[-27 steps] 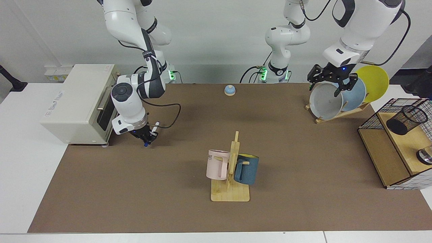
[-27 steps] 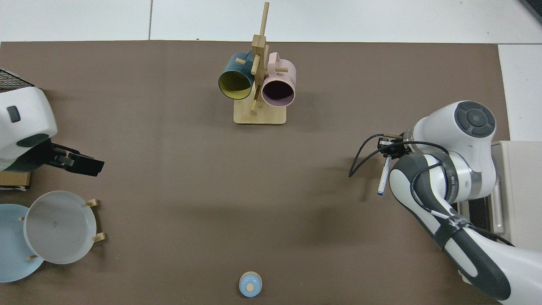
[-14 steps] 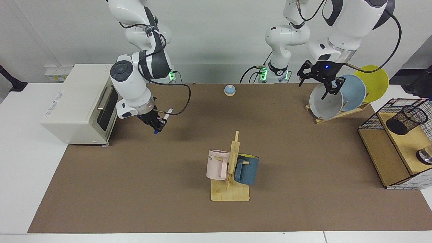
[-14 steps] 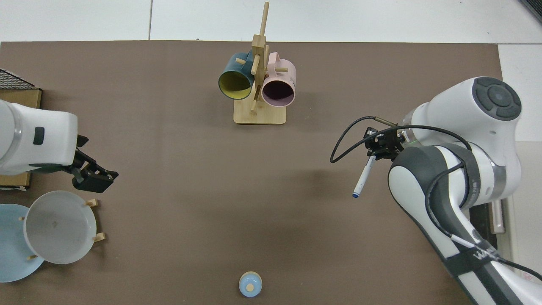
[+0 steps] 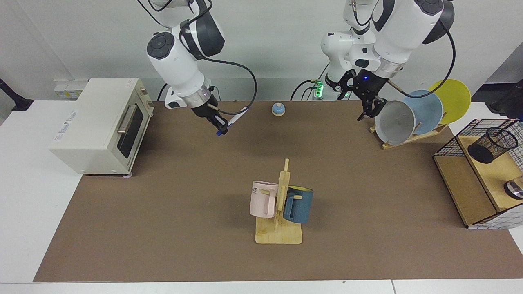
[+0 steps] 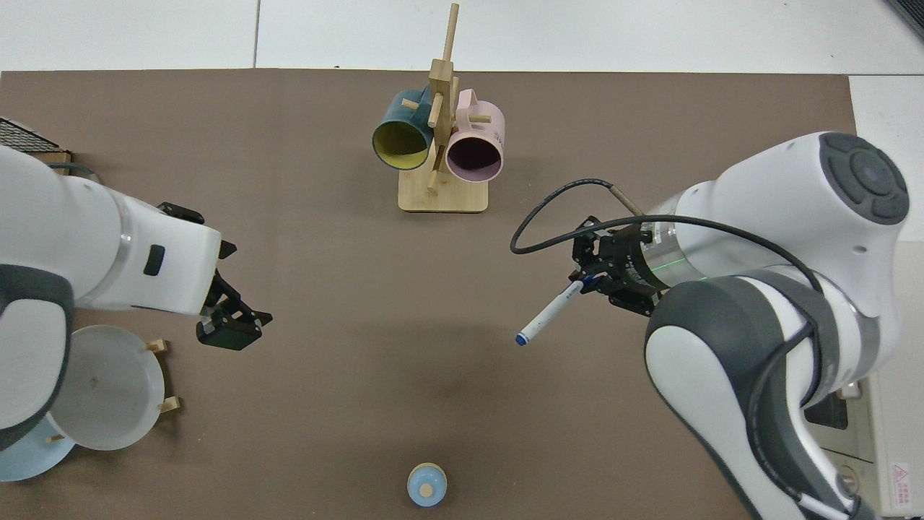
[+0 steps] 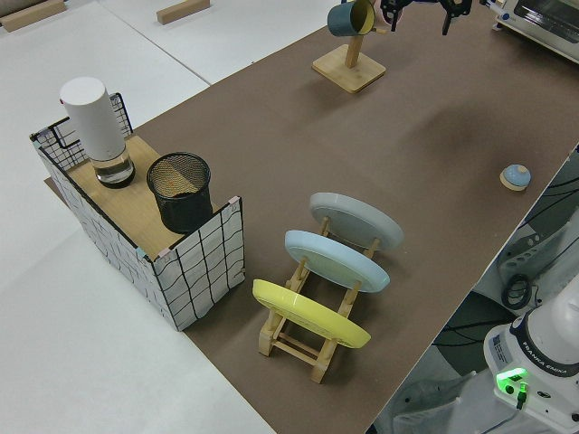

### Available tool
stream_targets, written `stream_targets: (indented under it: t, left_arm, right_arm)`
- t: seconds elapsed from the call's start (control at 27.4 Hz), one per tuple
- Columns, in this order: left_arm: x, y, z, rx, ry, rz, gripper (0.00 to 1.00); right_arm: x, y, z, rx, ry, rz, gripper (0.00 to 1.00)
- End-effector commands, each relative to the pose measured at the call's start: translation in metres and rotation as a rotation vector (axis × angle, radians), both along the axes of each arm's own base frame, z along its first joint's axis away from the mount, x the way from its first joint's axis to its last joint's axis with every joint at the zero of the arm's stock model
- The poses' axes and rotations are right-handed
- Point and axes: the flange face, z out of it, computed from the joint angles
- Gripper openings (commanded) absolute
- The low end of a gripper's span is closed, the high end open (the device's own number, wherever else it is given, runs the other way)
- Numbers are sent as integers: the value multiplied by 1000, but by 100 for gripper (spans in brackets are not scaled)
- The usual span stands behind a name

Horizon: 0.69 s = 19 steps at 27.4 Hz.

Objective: Put markers into pen holder
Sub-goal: 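Carry the marker to the middle while the left gripper reaches toward it, then close the left gripper on the marker's free end beside the right gripper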

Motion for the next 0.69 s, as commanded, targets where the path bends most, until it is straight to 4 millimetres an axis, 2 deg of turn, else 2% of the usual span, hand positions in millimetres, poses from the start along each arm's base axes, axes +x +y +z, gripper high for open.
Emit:
stream_targets:
  t: [0.0,0.22,0.48,0.66]
  left_arm:
    - [-16,-42,-3,-18,-22,-94,99]
    - [-27,-74,-5,-62,-57,-267,97]
    - [-37,-105,-13,-111,-89,-375,97]
    - [-50,-133,-20,-147,-96,-421,98]
  right_arm:
    - [-12,27,7,20,65,-169,0]
    - [-22,43,11,37,127,-303,0]
    - [-30,63,13,44,150,-364,0]
    - [-29,69,15,64,143,-415,0]
